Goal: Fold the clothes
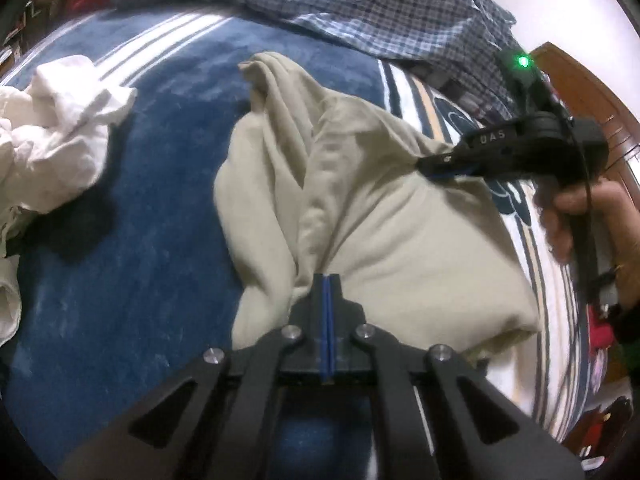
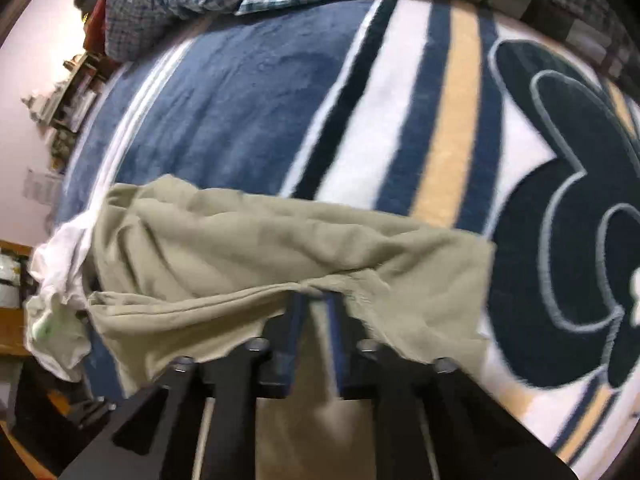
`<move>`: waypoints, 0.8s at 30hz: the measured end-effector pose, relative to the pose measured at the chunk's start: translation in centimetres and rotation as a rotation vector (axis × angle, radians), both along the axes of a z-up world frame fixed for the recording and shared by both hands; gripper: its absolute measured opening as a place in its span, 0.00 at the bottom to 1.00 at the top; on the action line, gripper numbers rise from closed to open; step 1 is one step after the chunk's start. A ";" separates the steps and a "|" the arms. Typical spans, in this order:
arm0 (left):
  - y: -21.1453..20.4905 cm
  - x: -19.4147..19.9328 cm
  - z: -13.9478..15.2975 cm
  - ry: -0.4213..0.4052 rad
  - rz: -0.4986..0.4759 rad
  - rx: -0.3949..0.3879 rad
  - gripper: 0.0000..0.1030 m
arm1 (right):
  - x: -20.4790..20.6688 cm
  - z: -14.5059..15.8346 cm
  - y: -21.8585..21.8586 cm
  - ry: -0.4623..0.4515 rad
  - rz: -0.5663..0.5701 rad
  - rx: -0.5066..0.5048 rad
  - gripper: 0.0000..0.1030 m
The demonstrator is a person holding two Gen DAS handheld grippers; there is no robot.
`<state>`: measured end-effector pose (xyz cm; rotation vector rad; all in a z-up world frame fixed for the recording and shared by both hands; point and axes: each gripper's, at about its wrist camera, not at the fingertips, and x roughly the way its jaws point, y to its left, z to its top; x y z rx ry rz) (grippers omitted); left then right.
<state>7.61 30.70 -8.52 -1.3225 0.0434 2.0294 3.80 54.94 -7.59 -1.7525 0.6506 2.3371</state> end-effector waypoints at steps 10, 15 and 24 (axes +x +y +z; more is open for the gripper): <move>3.1 -2.6 7.6 0.160 -0.006 0.072 0.77 | -1.1 2.4 -5.8 0.082 0.145 0.124 0.12; 9.1 -8.1 4.2 0.174 -0.076 -0.091 0.64 | -0.5 -1.0 -3.8 0.106 0.001 -0.033 0.12; 6.4 -11.2 1.9 0.143 0.007 -0.160 0.61 | 6.2 3.7 -2.8 0.267 -0.046 -0.021 0.41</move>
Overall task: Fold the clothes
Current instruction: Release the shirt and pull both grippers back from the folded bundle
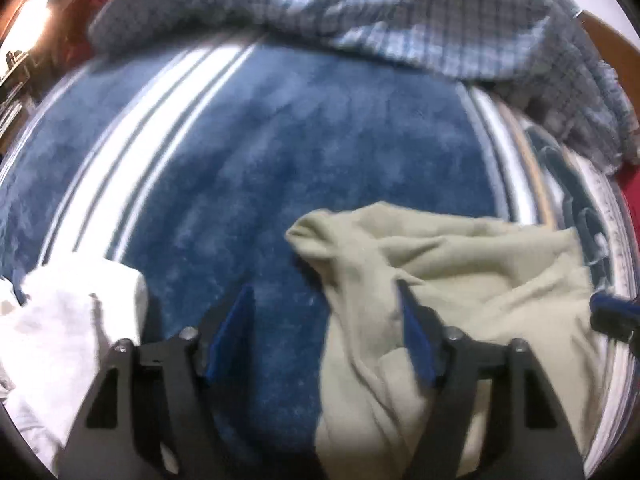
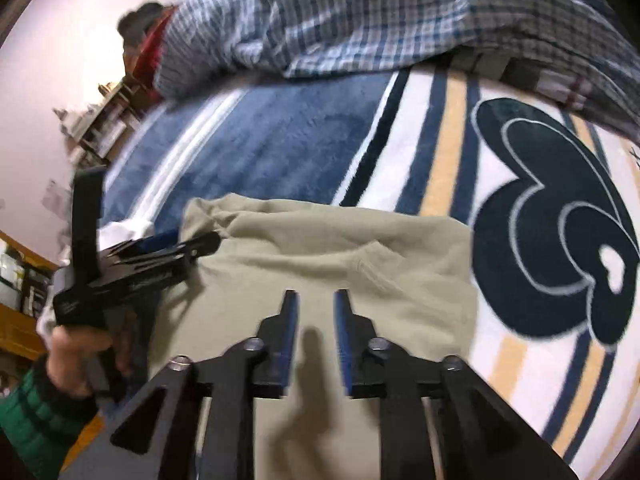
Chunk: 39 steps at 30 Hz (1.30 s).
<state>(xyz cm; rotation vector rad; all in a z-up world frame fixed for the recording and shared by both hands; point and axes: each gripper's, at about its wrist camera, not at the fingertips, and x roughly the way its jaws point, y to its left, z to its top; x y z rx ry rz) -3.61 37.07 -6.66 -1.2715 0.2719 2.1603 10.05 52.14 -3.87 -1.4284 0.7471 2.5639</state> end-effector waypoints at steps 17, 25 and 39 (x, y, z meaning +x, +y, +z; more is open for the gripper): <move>-2.4 13.1 0.7 0.046 -0.097 -0.028 0.79 | 7.6 -1.4 -4.2 0.032 -0.117 -0.007 0.71; -1.2 17.0 7.0 0.179 -0.101 -0.038 1.00 | 9.9 0.8 -6.1 -0.023 -0.129 0.067 0.76; 2.0 17.1 5.3 0.074 -0.105 -0.142 0.99 | 8.8 1.4 -6.4 -0.143 0.010 0.189 0.76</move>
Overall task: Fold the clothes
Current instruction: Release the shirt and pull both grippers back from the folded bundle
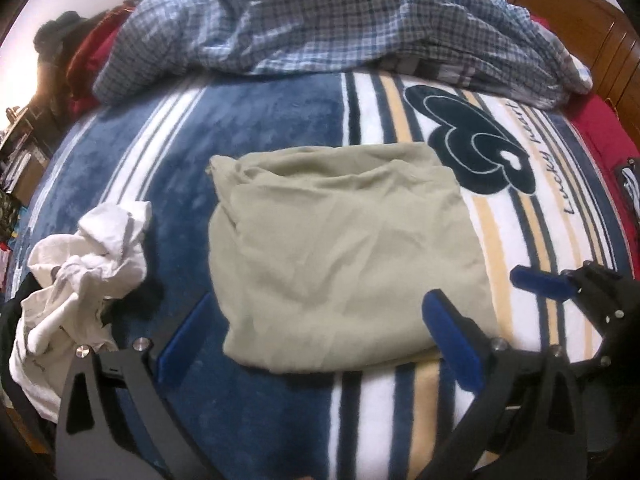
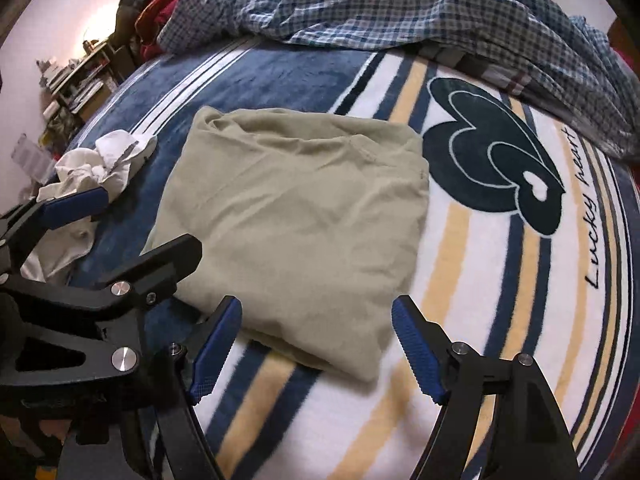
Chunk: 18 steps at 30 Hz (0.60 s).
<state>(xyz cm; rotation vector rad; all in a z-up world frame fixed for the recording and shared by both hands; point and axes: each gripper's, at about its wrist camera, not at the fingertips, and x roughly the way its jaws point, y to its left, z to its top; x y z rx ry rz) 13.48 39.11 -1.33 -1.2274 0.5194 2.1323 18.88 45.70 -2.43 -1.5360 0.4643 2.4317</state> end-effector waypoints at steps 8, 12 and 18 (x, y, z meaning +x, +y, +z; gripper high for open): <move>1.0 -1.3 -1.4 -0.075 0.039 -0.054 0.99 | -0.2 -0.8 1.2 -0.008 -0.004 -0.066 0.76; 1.2 -1.4 -1.6 -0.076 0.047 -0.057 0.99 | -0.1 -1.1 1.5 -0.016 0.000 -0.070 0.76; 1.4 -1.3 -1.2 -0.040 0.039 -0.072 0.99 | 0.2 -1.2 1.9 -0.024 -0.004 -0.077 0.76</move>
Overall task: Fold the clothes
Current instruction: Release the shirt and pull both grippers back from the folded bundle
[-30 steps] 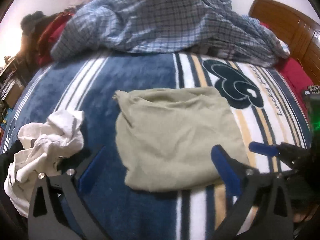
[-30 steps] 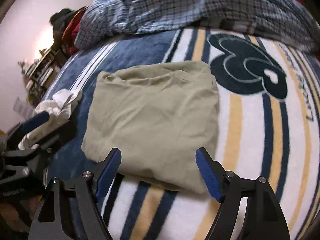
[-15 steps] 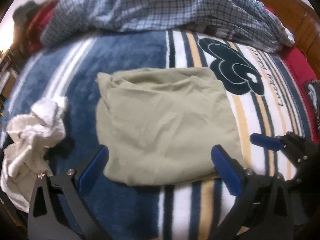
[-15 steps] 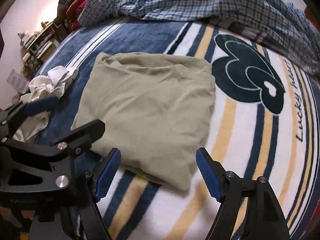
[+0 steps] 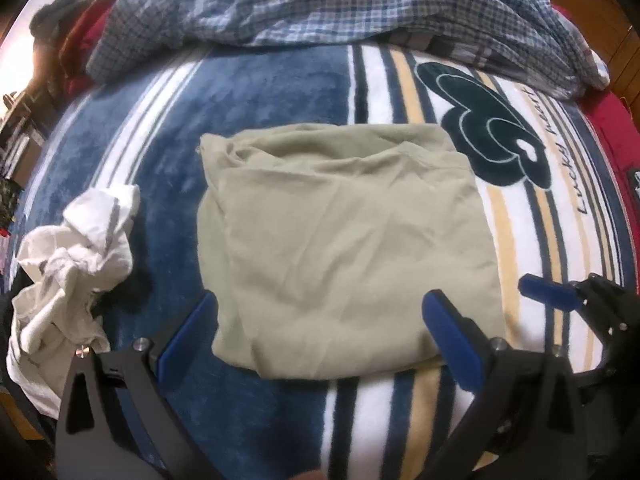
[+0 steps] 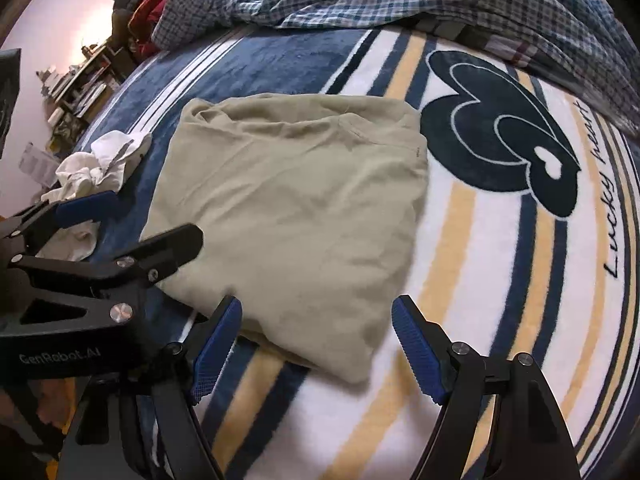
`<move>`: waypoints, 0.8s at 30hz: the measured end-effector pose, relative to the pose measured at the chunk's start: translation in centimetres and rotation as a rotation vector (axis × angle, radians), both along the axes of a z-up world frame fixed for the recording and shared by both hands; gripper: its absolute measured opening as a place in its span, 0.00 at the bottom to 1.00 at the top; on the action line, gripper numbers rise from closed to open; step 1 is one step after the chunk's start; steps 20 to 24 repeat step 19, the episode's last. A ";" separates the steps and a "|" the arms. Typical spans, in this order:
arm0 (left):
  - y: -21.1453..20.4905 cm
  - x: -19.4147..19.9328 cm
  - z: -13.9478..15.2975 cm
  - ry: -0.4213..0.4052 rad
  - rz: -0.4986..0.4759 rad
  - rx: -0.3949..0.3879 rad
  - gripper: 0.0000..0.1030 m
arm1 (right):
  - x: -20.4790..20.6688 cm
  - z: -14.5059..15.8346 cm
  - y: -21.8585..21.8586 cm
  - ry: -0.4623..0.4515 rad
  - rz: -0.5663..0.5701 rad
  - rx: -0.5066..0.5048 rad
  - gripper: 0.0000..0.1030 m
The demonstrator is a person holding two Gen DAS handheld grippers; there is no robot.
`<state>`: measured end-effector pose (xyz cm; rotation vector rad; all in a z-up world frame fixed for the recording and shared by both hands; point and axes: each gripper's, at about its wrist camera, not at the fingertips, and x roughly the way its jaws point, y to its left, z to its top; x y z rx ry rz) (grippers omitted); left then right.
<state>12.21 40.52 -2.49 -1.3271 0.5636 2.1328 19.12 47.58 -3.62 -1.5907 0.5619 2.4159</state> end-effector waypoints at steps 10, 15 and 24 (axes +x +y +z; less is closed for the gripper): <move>0.5 0.0 0.2 0.003 -0.004 -0.021 1.00 | -0.9 0.7 -0.8 -0.015 0.048 0.066 0.76; 0.3 -0.1 -0.5 -0.026 0.035 -0.014 1.00 | -0.9 0.6 -0.7 -0.012 0.055 0.060 0.76; 0.2 0.0 -0.6 0.002 0.028 -0.017 0.99 | -0.7 0.5 -0.5 -0.004 0.041 0.052 0.76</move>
